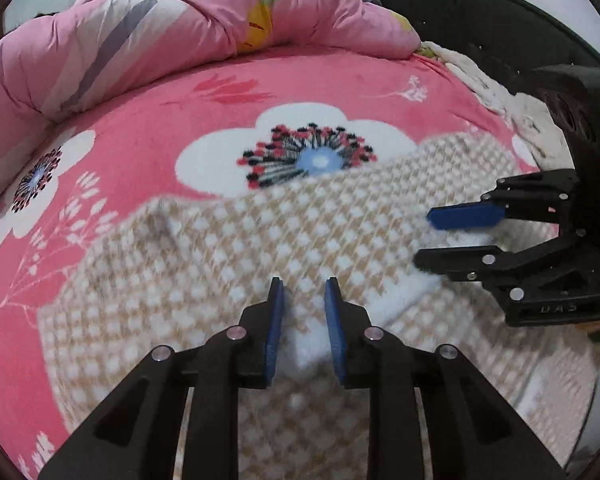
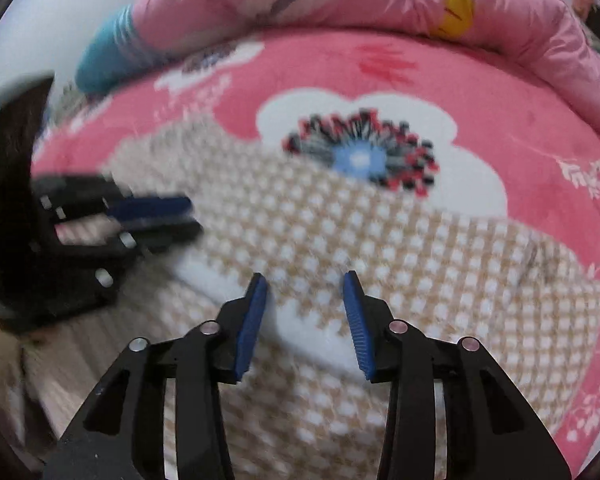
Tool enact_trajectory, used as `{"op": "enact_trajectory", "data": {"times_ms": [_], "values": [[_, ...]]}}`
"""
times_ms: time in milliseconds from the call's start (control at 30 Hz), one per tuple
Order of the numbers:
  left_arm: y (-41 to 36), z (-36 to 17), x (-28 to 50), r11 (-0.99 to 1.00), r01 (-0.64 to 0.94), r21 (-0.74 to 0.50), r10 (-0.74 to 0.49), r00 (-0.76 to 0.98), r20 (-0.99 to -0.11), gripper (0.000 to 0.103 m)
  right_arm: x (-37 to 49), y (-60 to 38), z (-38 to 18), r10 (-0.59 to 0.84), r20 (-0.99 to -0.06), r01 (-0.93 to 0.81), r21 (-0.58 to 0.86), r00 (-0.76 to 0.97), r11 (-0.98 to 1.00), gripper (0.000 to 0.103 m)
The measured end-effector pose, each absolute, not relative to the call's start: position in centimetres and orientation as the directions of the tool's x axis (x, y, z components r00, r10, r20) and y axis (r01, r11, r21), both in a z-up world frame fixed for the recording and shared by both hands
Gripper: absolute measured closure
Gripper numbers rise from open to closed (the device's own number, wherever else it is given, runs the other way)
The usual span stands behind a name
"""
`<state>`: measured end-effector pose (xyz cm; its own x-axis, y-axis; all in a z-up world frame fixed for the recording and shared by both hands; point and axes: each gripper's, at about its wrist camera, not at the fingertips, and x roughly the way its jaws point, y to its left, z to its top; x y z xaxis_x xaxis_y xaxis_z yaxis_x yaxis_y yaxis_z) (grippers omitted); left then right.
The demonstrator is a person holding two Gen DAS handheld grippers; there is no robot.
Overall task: Fold large clothes
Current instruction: 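Lift the collar with both grippers and fold it over toward the hem, then lay the folded collar down and open both grippers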
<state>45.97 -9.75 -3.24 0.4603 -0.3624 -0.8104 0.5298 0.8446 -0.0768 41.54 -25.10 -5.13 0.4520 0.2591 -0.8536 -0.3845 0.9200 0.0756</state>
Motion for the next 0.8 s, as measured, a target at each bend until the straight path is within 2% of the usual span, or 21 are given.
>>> {"op": "enact_trajectory", "data": {"times_ms": [133,200,400,467,533,600,633,733,800], "values": [[-8.2,-2.8,45.0,0.847,0.518,-0.118,-0.393,0.461,-0.796,0.082,39.8,-28.9,-4.5,0.302,-0.848,-0.335,0.159,0.435,0.929,0.065],[-7.7,-2.5,44.7,0.846,0.519,-0.121,-0.400,0.467,-0.788,0.082,38.4,-30.6,-3.7,0.296,-0.854,-0.291,0.179,0.429,0.940,0.072],[-6.9,-0.9,43.8,0.848,0.497,-0.185,-0.454,0.501,-0.737,0.081,37.1,-29.7,1.0,0.271,-0.800,-0.285,0.131,0.536,0.949,0.070],[-7.2,-0.5,43.7,0.857,0.469,-0.213,-0.461,0.513,-0.724,0.077,38.4,-28.6,0.9,0.242,-0.795,-0.263,0.108,0.556,0.959,0.064],[-8.0,-1.2,43.7,0.882,0.431,-0.191,-0.415,0.519,-0.747,0.064,40.4,-27.4,-0.8,0.178,-0.816,-0.233,0.055,0.550,0.971,0.056],[-9.4,-3.7,44.3,0.924,0.370,-0.098,-0.281,0.483,-0.830,0.055,42.1,-27.1,-5.0,0.113,-0.882,-0.197,0.023,0.458,0.980,0.053],[-9.5,-4.5,44.5,0.931,0.355,-0.089,-0.257,0.464,-0.848,0.052,42.0,-27.2,-5.6,0.108,-0.879,-0.196,0.017,0.464,0.980,0.053],[-8.9,-3.7,43.2,0.943,0.316,-0.106,-0.260,0.498,-0.828,0.052,40.0,-27.1,-3.7,0.079,-0.867,-0.177,-0.011,0.491,0.984,0.053],[-8.4,-2.5,42.0,0.946,0.310,-0.098,-0.254,0.517,-0.817,0.049,37.6,-27.4,-1.6,0.108,-0.853,-0.184,0.014,0.511,0.983,0.037]]}}
